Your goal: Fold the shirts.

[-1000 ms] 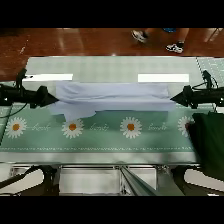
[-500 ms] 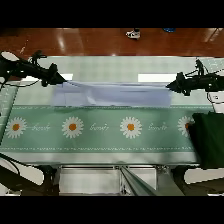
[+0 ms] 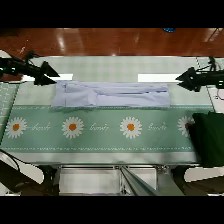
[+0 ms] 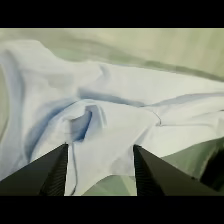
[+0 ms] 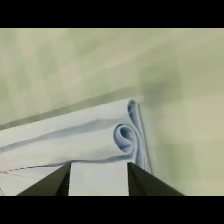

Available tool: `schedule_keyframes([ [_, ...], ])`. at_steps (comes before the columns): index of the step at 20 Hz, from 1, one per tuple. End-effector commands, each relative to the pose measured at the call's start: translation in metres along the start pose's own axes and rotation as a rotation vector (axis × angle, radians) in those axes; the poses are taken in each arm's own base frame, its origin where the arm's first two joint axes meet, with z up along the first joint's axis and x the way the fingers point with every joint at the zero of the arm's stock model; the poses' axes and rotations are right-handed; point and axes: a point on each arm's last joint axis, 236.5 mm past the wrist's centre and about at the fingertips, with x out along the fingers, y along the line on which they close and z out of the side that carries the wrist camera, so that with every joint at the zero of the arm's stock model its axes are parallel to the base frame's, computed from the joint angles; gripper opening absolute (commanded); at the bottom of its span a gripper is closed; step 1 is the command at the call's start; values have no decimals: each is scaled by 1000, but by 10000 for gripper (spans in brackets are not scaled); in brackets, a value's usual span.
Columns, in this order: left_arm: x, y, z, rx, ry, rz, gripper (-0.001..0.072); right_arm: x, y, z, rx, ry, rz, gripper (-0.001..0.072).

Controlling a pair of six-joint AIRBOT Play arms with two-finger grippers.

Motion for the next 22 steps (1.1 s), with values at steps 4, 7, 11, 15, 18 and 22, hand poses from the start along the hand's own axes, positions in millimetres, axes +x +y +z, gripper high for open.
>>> schedule_keyframes([
  [4,-93,-32,-27,179,-265,125,505,-34,-60,-24,60,-8,-185,411],
  [7,-63,-54,-71,247,-389,136,505,9,-44,-39,101,-18,-82,411],
  [11,-22,-67,-122,311,-367,125,506,49,-26,-56,85,55,-42,414],
  [15,1,-79,-136,353,-313,113,506,78,-31,-69,124,114,-22,416],
  [18,11,-83,-136,366,-306,112,506,99,-13,-83,114,161,35,414],
  [22,25,-95,-138,334,-286,52,490,111,31,-102,-2,228,103,19],
])
